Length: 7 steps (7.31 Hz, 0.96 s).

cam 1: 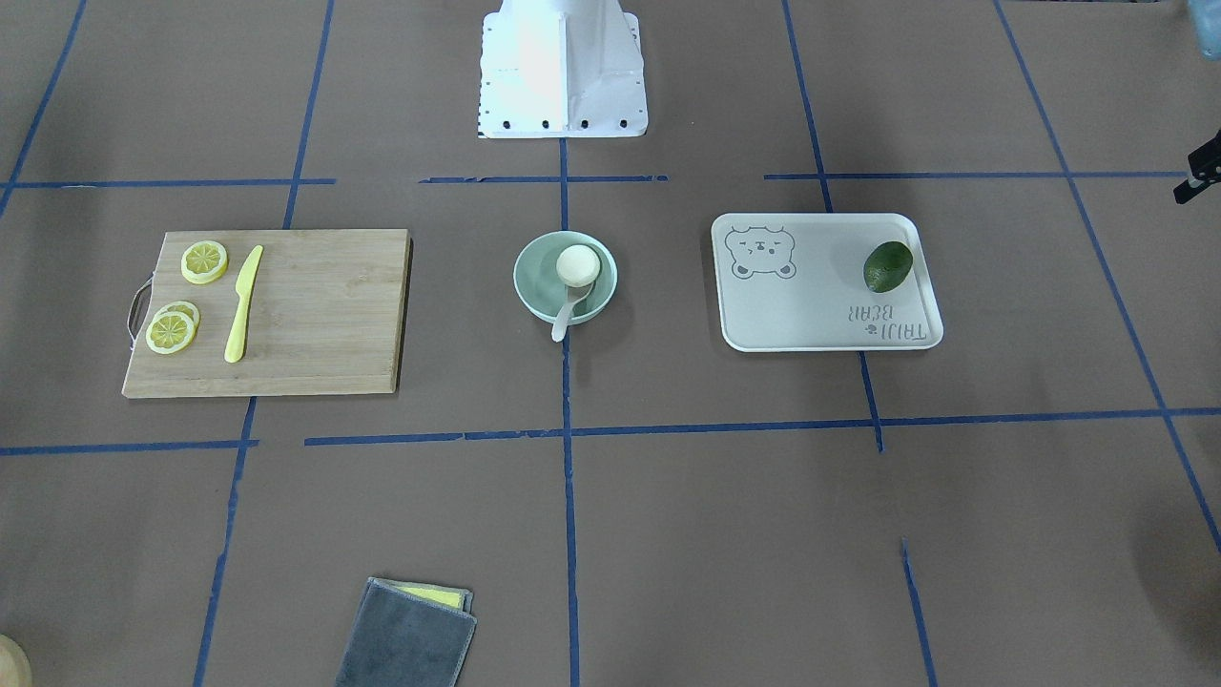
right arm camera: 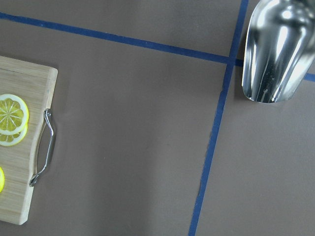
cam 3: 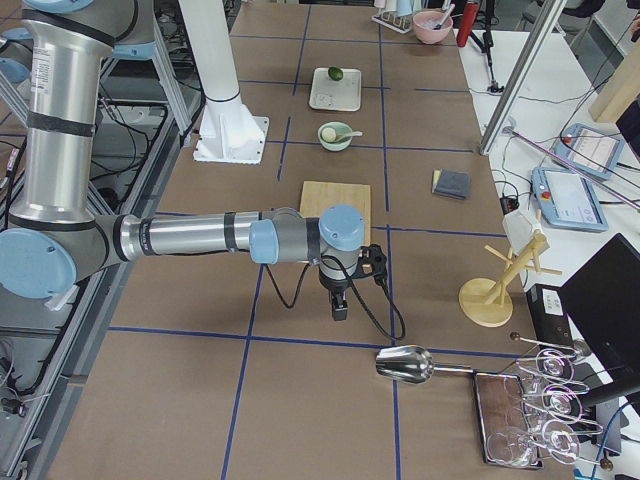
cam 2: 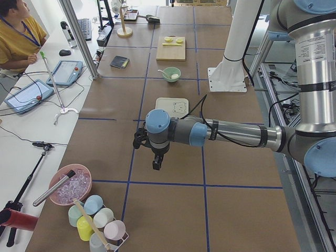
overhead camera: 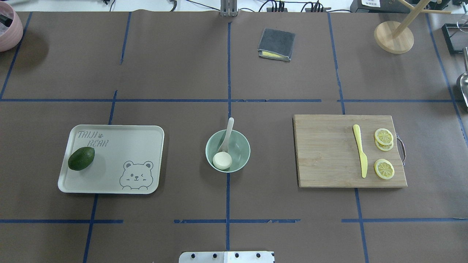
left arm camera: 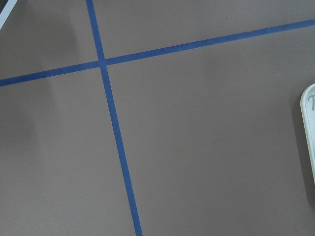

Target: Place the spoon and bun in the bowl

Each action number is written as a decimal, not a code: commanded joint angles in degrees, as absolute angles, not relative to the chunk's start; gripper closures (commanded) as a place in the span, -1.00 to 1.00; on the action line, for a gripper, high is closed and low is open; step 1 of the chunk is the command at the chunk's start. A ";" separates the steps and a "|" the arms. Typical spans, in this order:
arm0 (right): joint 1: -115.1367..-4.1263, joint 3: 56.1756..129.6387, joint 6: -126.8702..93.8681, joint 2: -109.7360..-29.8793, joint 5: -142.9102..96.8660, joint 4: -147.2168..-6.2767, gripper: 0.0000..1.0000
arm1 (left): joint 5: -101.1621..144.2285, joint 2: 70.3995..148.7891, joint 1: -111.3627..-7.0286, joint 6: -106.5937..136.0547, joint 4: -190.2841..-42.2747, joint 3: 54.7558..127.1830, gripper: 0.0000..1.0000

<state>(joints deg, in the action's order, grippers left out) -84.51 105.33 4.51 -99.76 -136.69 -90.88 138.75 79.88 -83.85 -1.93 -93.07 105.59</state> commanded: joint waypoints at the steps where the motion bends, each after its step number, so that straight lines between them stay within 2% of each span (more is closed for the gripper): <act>1: -83.76 105.29 4.57 -98.54 -136.50 -90.97 -1.00 | 138.78 79.89 -83.85 -1.76 -93.16 104.77 -1.00; 7: -83.06 102.23 3.52 -94.57 -131.57 -91.32 -1.00 | 138.60 83.93 -84.02 -1.76 -93.18 104.86 -1.00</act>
<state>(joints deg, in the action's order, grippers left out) -83.12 103.38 3.92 -94.85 -131.52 -91.37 138.62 83.22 -83.91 -1.74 -94.46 104.74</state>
